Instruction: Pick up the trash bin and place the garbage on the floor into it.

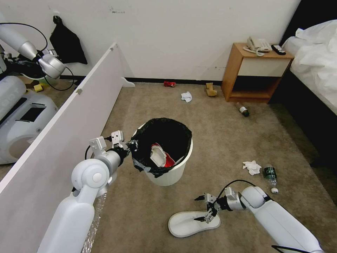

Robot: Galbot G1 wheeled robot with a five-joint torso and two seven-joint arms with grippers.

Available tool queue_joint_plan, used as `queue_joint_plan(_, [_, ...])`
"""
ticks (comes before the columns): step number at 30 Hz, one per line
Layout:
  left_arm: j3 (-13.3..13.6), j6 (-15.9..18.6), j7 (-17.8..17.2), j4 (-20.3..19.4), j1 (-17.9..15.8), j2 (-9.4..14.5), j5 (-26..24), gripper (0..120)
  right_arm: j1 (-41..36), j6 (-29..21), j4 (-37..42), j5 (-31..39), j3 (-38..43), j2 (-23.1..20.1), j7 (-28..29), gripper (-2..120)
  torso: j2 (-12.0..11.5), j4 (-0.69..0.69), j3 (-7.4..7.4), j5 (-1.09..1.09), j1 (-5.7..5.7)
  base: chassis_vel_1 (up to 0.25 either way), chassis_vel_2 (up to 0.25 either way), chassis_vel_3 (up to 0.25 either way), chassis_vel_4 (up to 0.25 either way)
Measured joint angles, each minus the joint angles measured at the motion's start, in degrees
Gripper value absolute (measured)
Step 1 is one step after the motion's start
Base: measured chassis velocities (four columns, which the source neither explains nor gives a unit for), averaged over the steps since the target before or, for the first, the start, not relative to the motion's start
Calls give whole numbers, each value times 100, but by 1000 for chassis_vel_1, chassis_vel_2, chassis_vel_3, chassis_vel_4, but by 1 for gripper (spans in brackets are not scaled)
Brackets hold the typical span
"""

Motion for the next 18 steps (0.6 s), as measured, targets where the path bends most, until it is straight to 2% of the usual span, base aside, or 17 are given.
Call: queue_joint_plan(18, [6, -1, -5, 57, -83, 73, -79, 4, -273, -6, -56, -72, -72, 65, 36, 100, 0, 0, 0, -1, 0, 0, 0, 0, 0])
